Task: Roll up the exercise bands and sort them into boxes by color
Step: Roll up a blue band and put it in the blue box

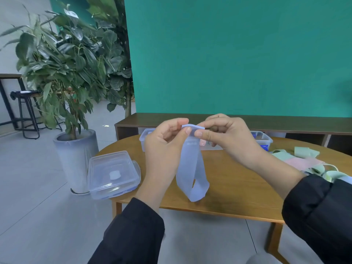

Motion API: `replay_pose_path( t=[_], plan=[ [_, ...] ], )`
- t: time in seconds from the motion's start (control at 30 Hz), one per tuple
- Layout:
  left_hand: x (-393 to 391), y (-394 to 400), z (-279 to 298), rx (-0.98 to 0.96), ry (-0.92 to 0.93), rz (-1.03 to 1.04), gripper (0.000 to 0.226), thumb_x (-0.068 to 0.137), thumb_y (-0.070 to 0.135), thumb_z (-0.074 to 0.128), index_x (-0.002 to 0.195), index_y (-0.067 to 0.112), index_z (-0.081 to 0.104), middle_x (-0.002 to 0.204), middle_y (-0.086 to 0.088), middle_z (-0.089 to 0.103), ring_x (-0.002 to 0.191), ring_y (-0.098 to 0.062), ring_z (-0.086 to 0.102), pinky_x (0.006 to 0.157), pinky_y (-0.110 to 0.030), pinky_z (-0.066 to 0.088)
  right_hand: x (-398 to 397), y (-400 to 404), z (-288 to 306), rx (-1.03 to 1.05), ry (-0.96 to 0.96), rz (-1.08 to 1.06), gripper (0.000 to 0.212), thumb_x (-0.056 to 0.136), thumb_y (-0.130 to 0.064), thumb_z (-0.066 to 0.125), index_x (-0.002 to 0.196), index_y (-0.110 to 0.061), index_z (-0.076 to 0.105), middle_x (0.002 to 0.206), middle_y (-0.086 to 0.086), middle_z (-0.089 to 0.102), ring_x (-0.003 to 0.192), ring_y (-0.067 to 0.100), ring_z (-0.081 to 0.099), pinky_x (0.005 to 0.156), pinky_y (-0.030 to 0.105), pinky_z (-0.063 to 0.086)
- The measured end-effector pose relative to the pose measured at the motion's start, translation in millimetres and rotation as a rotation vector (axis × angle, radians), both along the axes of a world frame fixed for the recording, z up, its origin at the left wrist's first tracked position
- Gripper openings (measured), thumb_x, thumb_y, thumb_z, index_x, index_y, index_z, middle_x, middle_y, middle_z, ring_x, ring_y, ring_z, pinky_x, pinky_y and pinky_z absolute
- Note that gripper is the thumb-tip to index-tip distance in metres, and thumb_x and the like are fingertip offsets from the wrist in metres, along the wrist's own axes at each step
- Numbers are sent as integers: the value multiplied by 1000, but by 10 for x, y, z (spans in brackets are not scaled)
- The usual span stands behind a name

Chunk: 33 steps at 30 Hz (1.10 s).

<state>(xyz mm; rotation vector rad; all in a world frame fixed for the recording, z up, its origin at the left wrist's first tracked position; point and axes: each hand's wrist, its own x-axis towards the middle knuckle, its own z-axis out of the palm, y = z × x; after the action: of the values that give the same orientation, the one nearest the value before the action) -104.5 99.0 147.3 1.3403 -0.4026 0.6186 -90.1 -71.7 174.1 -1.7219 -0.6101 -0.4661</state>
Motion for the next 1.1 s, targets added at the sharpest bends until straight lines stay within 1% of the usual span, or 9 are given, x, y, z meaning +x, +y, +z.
replay_pose_path(
  t=[0.13,0.2,0.3,0.47,0.6,0.7,0.83,0.93,1.1],
  plan=[
    [-120,48,123,58,-130,62,17,88,11,78,99,24,77,93,-2,75,86,-13,69,79,-26,55,-125,39,144,58,-67,23,9,71,-28,83,78,-23,80,93,1,65,79,20,57,76,37,52],
    [-158,83,169,88,-204,132,18,87,15,79,97,30,78,96,-6,68,82,-14,64,76,-28,53,-194,60,215,89,-81,66,9,74,-25,81,78,-18,79,92,2,67,80,21,59,75,39,55],
    [-173,120,194,87,-193,137,20,86,24,81,100,37,78,106,-2,66,92,-18,65,80,-33,54,-256,88,288,91,-71,93,9,76,-23,79,79,-15,77,84,7,73,72,21,62,67,35,53],
    [-152,49,78,31,48,-122,28,93,19,72,121,21,67,106,2,77,98,-14,73,82,-29,58,-165,105,251,100,-35,29,11,84,-18,78,82,-7,76,77,7,76,64,17,65,61,31,56],
    [12,-63,-287,80,275,-283,23,98,22,65,121,23,66,107,0,77,101,-23,74,95,-51,57,76,25,59,111,42,-28,14,87,-16,77,85,-2,75,76,16,73,61,21,61,55,29,54],
    [159,-146,-570,124,364,-368,22,100,11,61,120,18,69,110,-4,76,103,-27,73,98,-56,53,316,-83,-157,119,120,-86,21,88,-15,76,92,5,74,78,12,73,63,16,64,58,27,56],
    [364,-201,-847,248,411,-322,24,98,11,64,119,22,69,108,1,77,104,-20,72,97,-45,56,657,-215,-442,175,227,-134,22,88,-12,75,93,9,72,80,8,73,65,13,66,63,26,59],
    [496,-250,-993,314,464,-300,24,96,13,67,118,25,68,103,6,78,97,-10,73,85,-28,56,895,-298,-592,206,286,-155,18,89,-12,75,93,5,72,80,4,74,68,12,69,62,25,59],
    [741,-330,-1165,375,502,-231,24,96,17,69,115,32,65,99,11,77,95,-5,72,84,-24,56,1270,-390,-757,161,335,-166,15,88,-17,77,87,-3,74,84,2,75,72,12,71,65,26,58]
  ],
)
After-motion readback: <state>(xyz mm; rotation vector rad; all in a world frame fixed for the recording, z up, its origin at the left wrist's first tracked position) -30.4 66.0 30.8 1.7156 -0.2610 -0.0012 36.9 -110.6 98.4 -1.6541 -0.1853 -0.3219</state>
